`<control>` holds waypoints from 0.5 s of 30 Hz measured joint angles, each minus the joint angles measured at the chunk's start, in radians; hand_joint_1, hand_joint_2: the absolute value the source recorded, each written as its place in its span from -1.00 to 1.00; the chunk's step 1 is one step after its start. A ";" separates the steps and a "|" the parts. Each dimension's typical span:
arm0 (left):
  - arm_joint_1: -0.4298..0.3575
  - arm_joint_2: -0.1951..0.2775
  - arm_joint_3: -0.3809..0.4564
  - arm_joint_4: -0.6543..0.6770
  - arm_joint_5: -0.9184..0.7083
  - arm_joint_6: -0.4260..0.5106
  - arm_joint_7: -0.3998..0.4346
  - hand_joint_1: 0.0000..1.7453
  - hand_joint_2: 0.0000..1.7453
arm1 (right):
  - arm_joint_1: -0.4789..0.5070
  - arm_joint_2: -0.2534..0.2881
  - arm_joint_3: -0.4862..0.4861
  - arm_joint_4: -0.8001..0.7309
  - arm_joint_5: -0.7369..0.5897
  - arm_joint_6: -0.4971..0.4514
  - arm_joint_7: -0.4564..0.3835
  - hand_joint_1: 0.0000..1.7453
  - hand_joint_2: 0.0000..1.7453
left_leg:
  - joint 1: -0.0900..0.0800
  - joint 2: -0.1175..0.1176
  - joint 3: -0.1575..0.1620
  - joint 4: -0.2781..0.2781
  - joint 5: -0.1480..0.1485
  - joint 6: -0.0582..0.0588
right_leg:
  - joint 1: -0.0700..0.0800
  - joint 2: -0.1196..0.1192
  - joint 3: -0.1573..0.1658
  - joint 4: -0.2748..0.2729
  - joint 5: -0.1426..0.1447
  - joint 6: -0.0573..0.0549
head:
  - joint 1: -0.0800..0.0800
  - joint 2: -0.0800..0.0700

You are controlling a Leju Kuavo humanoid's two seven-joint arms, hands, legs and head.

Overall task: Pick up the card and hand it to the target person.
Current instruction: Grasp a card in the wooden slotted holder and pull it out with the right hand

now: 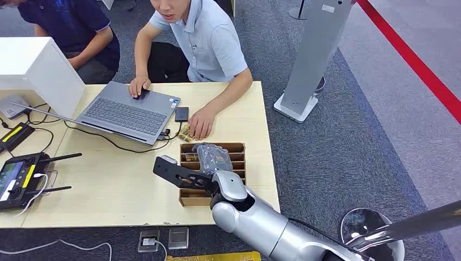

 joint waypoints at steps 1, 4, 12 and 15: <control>0.000 0.000 0.000 0.000 0.000 0.000 0.000 -1.00 -1.00 | 0.000 0.000 0.000 0.000 0.000 0.000 0.000 -0.06 1.00 | 0.000 0.000 0.000 0.000 0.000 0.000 | 0.000 0.000 0.000 0.000 0.000 0.000 | 0.000 0.000; 0.000 0.000 0.000 0.000 -0.001 -0.003 0.000 -1.00 -1.00 | 0.000 -0.001 0.000 0.000 0.000 0.002 0.000 0.01 1.00 | 0.000 0.000 0.000 0.000 0.000 0.000 | 0.000 0.000 0.000 0.000 0.000 0.000 | 0.000 0.000; 0.000 0.000 0.000 0.000 -0.002 -0.006 -0.001 -1.00 -1.00 | 0.002 -0.004 -0.001 0.000 0.000 0.004 0.000 -0.04 1.00 | 0.000 0.000 0.000 0.000 0.000 0.000 | 0.000 0.000 0.000 0.000 0.000 0.000 | 0.000 0.000; 0.000 0.000 0.000 0.000 -0.002 -0.006 -0.001 -1.00 -1.00 | 0.002 -0.005 -0.002 0.000 0.000 0.004 0.000 -0.04 1.00 | 0.000 0.000 0.000 0.000 0.000 0.000 | 0.000 0.000 0.000 0.000 0.000 0.000 | 0.000 0.000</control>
